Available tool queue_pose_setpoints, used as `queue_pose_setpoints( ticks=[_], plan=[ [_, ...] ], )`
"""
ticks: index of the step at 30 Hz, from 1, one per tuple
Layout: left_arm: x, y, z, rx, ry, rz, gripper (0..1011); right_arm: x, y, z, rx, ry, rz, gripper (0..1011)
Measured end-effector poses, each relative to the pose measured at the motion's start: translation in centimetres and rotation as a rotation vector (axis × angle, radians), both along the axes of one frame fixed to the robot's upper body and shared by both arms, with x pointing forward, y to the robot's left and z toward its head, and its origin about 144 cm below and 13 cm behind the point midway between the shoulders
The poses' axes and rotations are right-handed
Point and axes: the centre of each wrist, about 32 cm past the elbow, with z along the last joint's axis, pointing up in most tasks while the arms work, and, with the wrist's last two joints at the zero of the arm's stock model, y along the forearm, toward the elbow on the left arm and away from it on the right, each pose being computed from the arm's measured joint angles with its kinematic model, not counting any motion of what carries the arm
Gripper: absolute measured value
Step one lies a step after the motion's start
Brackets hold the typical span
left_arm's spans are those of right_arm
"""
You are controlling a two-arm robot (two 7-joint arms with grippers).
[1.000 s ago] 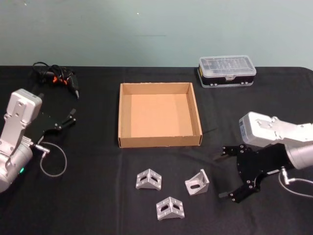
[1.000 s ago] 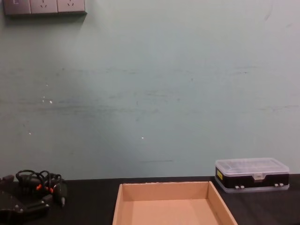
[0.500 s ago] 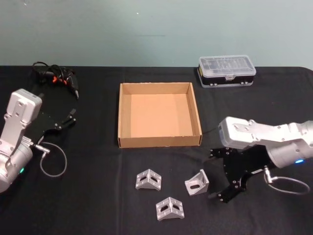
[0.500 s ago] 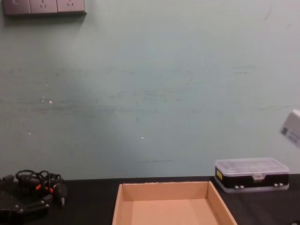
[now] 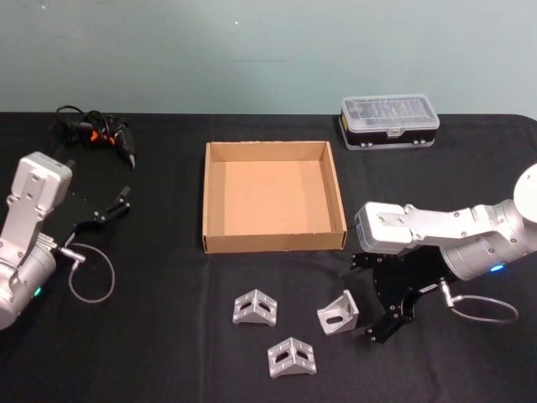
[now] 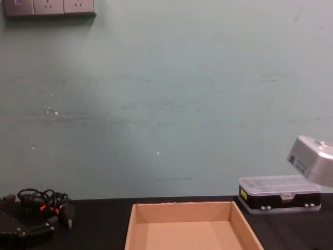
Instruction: Use one hand to pick up the angle iron from the table and place it into the box.
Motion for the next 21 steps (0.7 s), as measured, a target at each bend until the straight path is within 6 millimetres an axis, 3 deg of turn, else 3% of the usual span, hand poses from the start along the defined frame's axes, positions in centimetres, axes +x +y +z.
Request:
queue_pose_setpoints(
  ticks=[21],
  plan=[
    [0.0,0.0,0.0,0.0,0.0,0.0,1011,0.35,0.67,-0.34,-0.014,0.011,0.013,1004]
  ],
)
